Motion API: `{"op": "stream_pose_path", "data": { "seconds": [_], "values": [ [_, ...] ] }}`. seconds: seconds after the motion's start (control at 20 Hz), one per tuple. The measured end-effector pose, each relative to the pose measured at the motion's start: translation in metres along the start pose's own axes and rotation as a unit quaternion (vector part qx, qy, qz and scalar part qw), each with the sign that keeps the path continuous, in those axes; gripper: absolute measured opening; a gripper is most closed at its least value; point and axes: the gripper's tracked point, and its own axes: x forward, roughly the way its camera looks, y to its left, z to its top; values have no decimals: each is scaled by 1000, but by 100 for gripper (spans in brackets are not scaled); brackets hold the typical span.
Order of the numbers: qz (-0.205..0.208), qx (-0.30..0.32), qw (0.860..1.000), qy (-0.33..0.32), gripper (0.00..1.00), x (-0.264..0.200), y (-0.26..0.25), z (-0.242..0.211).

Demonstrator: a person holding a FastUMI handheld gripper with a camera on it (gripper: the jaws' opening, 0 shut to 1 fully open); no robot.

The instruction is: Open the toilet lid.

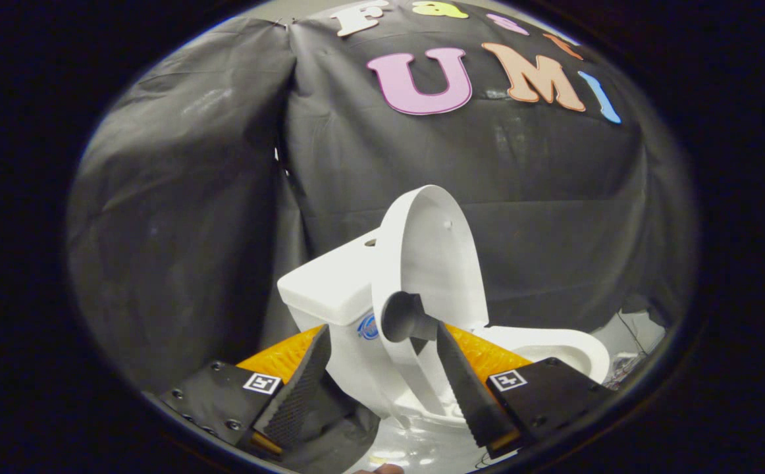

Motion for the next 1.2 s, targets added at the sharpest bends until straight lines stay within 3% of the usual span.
{"op": "stream_pose_path", "data": {
  "seconds": [0.55,1.0,1.1,1.2],
  "values": [
    [0,10,999,-37,99,-55,-81,32],
    [-83,-4,993,-84,98,-125,-224,42],
    [-78,9,993,-86,97,-131,-243,37],
    [-48,14,995,-83,97,-135,-245,28]
  ]
}}
